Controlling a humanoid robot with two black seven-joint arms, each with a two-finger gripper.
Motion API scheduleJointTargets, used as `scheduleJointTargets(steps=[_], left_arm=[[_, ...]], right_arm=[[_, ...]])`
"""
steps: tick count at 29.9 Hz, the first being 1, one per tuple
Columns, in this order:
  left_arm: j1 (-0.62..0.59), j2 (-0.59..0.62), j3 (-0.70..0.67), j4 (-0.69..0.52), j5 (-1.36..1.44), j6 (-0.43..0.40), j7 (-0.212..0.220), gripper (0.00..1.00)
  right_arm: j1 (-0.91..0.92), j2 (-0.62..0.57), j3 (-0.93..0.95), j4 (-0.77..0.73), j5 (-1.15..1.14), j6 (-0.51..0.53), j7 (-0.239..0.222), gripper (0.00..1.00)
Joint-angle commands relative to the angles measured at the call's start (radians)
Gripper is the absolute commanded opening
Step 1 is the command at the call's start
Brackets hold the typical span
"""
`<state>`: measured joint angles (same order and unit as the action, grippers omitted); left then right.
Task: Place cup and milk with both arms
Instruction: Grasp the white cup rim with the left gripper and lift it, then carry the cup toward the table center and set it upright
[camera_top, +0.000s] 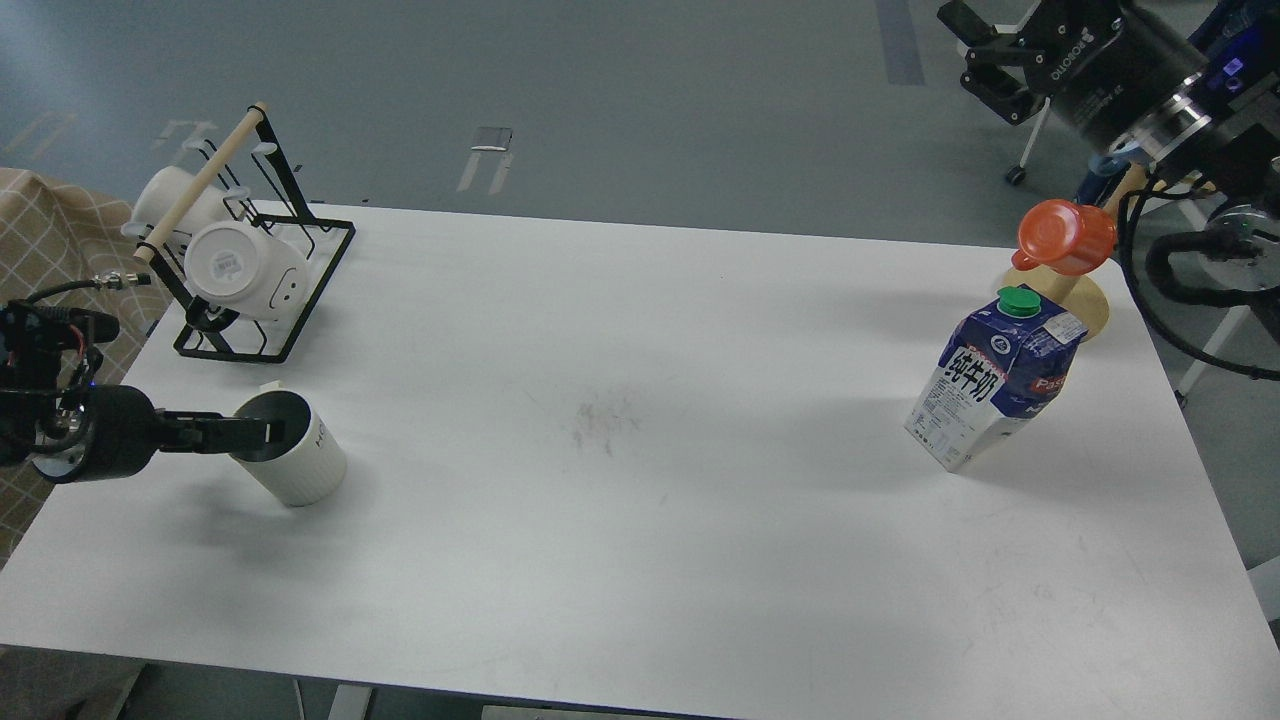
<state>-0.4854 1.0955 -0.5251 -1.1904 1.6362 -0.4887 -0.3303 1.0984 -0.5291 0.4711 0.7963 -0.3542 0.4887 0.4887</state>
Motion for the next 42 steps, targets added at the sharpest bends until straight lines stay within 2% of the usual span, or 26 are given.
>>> scheduleJointTargets(steps=[1,2,3,4,6,21,30,32,34,35,42], left_arm=[[-0.001,0.001,0.010,0.000,-0.006,0.000,-0.001,0.52],[-0.001,0.003,0.008,0.000,-0.006,0.000,-0.003,0.37],[-0.001,0.003,0.008,0.000,-0.010,0.000,-0.001,0.26],[-0.001,0.003,0.008,0.000,-0.010,0.000,-0.001,0.21],[-0.001,0.006,0.011,0.000,-0.004,0.000,-0.003,0.00],[-0.012,0.026,0.004,-0.029,-0.010,0.000,-0.004,0.00],[-0.085,0.066,-0.006,-0.286,-0.012,0.000,0.003,0.00],[-0.120,0.055,-0.006,-0.337,-0.012,0.000,0.026,0.00],[-0.171,0.025,-0.007,-0.380,-0.013,0.000,0.092,0.00],[-0.171,0.024,-0.007,-0.380,-0.013,0.000,0.092,0.00],[-0.286,-0.130,-0.003,-0.393,-0.013,0.000,0.218,0.00]], right_arm=[[-0.009,-0.002,0.000,0.003,0.000,0.000,0.000,1.00],[-0.012,-0.003,0.000,0.007,0.000,0.000,0.000,1.00],[-0.015,-0.003,0.000,0.007,0.000,0.000,0.000,1.00],[-0.017,-0.005,0.000,0.007,0.000,0.000,0.000,1.00],[-0.021,-0.005,0.001,0.009,0.000,0.000,0.000,1.00],[-0.032,-0.006,0.001,0.011,0.000,0.000,0.000,1.00],[-0.026,-0.006,0.020,0.009,0.000,0.000,0.000,1.00],[-0.020,-0.006,0.023,0.006,0.000,0.000,0.000,1.00],[-0.002,-0.005,0.024,-0.003,0.000,0.000,0.000,1.00],[-0.002,-0.005,0.024,-0.003,0.000,0.000,0.000,1.00],[0.104,0.027,0.021,-0.060,0.004,0.000,0.000,1.00]])
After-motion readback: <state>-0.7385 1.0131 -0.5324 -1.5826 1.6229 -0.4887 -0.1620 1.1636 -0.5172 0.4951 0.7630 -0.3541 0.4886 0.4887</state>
